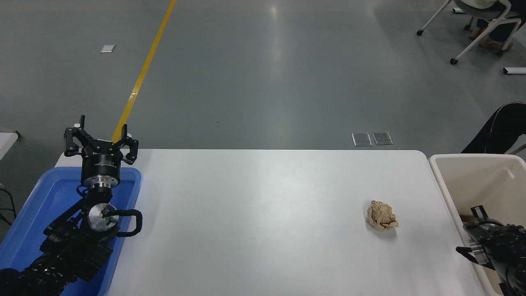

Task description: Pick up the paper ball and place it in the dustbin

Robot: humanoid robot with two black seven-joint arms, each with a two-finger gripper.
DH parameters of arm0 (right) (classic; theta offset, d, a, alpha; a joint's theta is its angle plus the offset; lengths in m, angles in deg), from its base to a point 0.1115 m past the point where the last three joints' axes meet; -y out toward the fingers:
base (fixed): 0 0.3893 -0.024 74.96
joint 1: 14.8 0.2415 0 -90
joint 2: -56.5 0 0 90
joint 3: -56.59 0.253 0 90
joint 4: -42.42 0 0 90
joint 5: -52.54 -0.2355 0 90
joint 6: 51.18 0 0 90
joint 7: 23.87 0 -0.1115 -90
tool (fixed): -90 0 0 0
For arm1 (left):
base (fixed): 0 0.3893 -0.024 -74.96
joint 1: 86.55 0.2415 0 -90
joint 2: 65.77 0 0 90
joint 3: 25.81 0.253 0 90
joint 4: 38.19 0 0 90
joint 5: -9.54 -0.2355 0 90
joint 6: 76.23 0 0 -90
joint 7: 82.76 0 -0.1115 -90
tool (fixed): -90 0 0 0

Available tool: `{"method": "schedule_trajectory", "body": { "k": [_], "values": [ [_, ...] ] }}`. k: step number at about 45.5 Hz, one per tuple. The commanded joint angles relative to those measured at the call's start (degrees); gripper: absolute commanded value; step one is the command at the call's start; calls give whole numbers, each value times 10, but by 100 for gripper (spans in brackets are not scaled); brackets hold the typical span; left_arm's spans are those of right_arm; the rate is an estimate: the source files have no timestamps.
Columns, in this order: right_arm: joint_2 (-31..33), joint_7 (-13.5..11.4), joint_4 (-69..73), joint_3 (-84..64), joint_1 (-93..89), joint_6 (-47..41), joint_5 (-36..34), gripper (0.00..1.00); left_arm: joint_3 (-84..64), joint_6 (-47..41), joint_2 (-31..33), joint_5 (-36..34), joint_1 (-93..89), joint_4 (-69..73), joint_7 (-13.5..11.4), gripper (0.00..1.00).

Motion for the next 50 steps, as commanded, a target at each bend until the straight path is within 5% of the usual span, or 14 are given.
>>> {"method": "schedule_trajectory", "body": {
  "k": [1, 24, 28, 34, 39, 43, 48, 50],
  "values": [
    [0, 0, -1, -1, 4, -1, 0, 0, 0, 0, 0, 0, 0, -1, 0, 99],
    [3, 1, -16, -27, 16, -6, 0, 0, 1, 0, -1, 0, 0, -1, 0, 99],
    [11, 1, -4, -28, 35, -6, 0, 31, 1, 0, -1, 0, 0, -1, 0, 99],
    [60, 0, 74, -26, 68, -7, 0, 36, 1, 0, -1, -1, 0, -1, 0, 99],
    [120, 0, 173, -27, 107, -7, 1, 62, 1, 0, -1, -1, 0, -1, 1, 99],
    [149, 1, 243, -31, 136, -7, 7, 68, 1, 0, -1, -1, 0, -1, 1, 99],
    [175, 1, 318, -63, 180, -8, 11, 95, 1, 1, -1, -2, 0, -1, 1, 99],
    [184, 1, 346, -89, 204, -8, 10, 98, 1, 1, -1, -2, 0, -1, 1, 99]
  ]
}}
